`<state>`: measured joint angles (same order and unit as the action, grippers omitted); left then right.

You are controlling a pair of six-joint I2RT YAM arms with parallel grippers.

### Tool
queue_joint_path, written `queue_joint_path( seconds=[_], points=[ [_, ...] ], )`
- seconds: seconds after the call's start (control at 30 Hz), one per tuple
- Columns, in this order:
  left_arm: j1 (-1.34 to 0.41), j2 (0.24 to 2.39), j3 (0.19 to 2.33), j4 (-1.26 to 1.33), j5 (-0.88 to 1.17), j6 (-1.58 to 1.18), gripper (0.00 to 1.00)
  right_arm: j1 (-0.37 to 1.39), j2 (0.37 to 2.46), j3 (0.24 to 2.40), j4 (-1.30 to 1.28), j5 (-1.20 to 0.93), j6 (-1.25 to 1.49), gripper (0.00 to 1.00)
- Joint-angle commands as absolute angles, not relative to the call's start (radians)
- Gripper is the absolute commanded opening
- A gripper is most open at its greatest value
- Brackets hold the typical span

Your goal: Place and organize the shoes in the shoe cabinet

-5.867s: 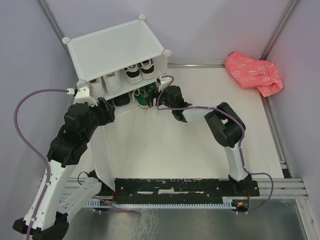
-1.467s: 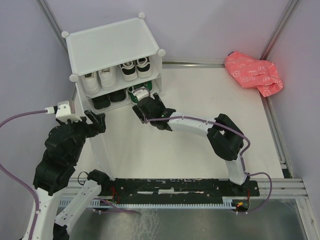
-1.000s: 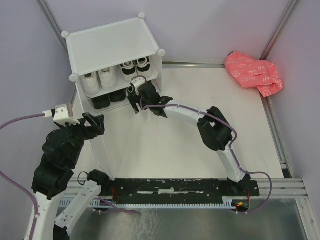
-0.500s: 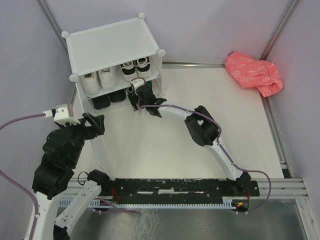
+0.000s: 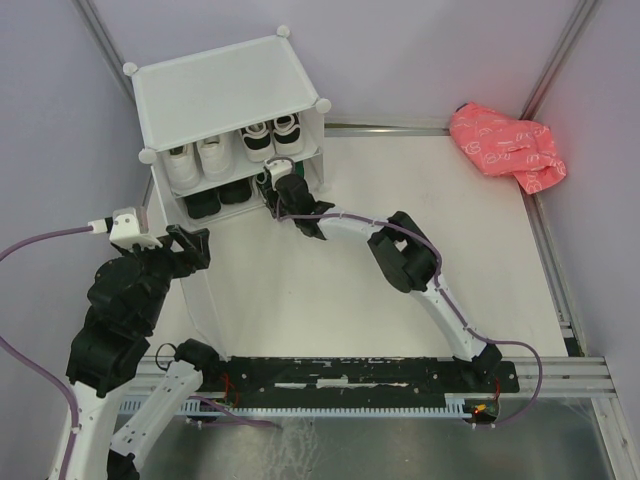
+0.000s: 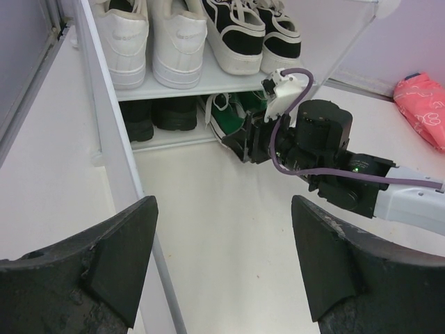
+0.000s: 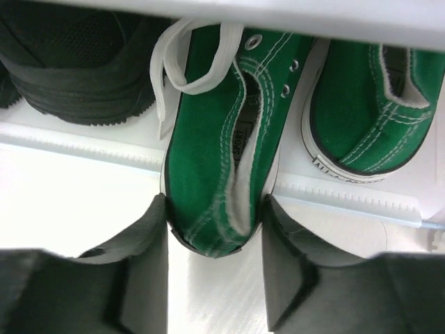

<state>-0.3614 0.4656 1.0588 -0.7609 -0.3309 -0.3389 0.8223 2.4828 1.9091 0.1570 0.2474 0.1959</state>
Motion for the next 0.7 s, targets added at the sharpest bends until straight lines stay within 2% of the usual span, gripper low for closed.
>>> queue_joint_path(
  seconds=[0.0,0.03,0.07,0.23,0.67],
  points=[
    [-0.359,0.468,1.050,-0.771,-0.331,-0.322,0.84,0.800,2.437,1.924,0.238,0.260,0.209,0.22],
    [-0.358,0.466,1.050,-0.773,-0.333,-0.322,0.84,0.800,2.425,1.910,0.249,0.250,0.205,0.08],
    [-0.358,0.464,1.050,-0.773,-0.335,-0.322,0.84,0.800,2.409,1.889,0.273,0.239,0.200,0.03],
    [-0.358,0.459,1.043,-0.773,-0.335,-0.322,0.84,0.812,2.322,1.758,0.418,0.250,0.175,0.02],
    [-0.360,0.451,1.029,-0.771,-0.337,-0.318,0.84,0.868,2.237,1.603,0.731,0.322,0.079,0.02]
  ],
)
